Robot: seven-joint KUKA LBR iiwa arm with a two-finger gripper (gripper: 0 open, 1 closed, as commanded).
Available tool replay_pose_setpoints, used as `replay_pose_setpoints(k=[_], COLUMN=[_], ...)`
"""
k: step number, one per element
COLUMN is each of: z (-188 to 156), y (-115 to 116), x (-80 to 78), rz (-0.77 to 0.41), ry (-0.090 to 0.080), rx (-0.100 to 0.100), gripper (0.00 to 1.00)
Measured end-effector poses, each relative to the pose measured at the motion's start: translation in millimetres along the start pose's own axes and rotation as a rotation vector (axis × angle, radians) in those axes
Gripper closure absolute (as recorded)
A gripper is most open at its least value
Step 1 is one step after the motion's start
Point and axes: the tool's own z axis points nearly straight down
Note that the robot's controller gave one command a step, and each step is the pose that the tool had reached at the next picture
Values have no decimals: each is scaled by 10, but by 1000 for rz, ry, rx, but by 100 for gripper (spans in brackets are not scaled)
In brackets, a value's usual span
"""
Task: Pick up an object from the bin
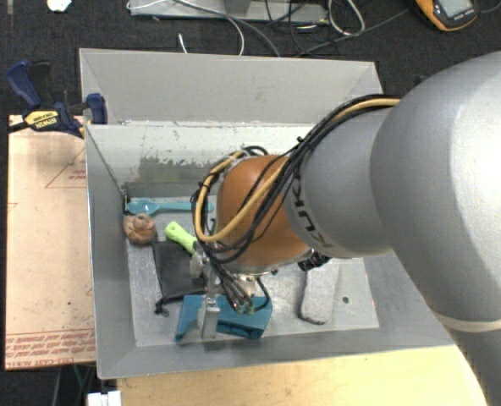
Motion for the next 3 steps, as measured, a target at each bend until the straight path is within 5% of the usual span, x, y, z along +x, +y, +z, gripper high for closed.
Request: replay_pose_setpoints(k=[1, 2, 3], z=[182, 167, 167], y=[-604, -253, -253], x=[159, 133, 133], rz=[130, -404, -404], ry=[-6, -9, -9], rx=[-4, -7, -7], gripper=[0, 100, 100])
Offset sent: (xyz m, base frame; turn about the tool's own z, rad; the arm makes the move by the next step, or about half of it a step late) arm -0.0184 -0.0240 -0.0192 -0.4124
